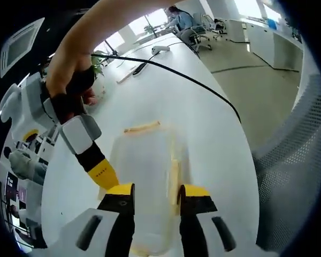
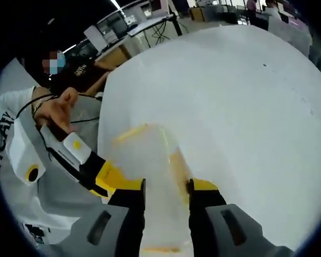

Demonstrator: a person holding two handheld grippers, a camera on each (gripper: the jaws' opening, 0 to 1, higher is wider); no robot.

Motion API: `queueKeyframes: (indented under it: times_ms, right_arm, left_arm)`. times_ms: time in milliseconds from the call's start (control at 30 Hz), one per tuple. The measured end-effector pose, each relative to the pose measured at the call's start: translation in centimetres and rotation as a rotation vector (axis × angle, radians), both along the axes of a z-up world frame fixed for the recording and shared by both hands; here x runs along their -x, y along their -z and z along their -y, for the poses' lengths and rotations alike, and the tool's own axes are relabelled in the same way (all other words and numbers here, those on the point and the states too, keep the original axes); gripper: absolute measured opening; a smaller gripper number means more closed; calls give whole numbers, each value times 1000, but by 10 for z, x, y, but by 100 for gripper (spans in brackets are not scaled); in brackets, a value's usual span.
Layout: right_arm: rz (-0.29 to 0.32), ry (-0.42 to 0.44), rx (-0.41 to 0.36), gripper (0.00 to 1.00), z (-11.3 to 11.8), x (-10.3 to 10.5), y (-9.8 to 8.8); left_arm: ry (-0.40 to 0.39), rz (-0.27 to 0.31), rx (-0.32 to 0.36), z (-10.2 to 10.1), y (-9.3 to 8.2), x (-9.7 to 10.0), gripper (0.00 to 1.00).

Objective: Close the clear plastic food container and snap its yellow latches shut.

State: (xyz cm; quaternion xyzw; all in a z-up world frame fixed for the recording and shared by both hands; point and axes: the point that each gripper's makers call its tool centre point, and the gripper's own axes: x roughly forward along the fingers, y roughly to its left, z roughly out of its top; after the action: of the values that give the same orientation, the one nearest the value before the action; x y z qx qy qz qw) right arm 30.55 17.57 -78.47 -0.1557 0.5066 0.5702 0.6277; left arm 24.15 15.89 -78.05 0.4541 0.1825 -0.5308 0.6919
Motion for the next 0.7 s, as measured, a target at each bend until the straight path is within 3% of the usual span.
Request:
queueKeyframes:
  times_ms: [133,500,533,700]
  right_arm:
    - [-18,-23,18,25,0,1,0]
    - [1,-105,61,21,3,4,1]
    - [-26,-84,69,21,4,7,0]
    - [-31,-82,74,21,0,2,4]
  left_arm:
    - [-1,-3,2,1,1,1,26]
    - [0,-10,3,3,2,2,26]
    - [2,-8,5,2,2,3,26]
    - [7,-3,10,3,2,3,26]
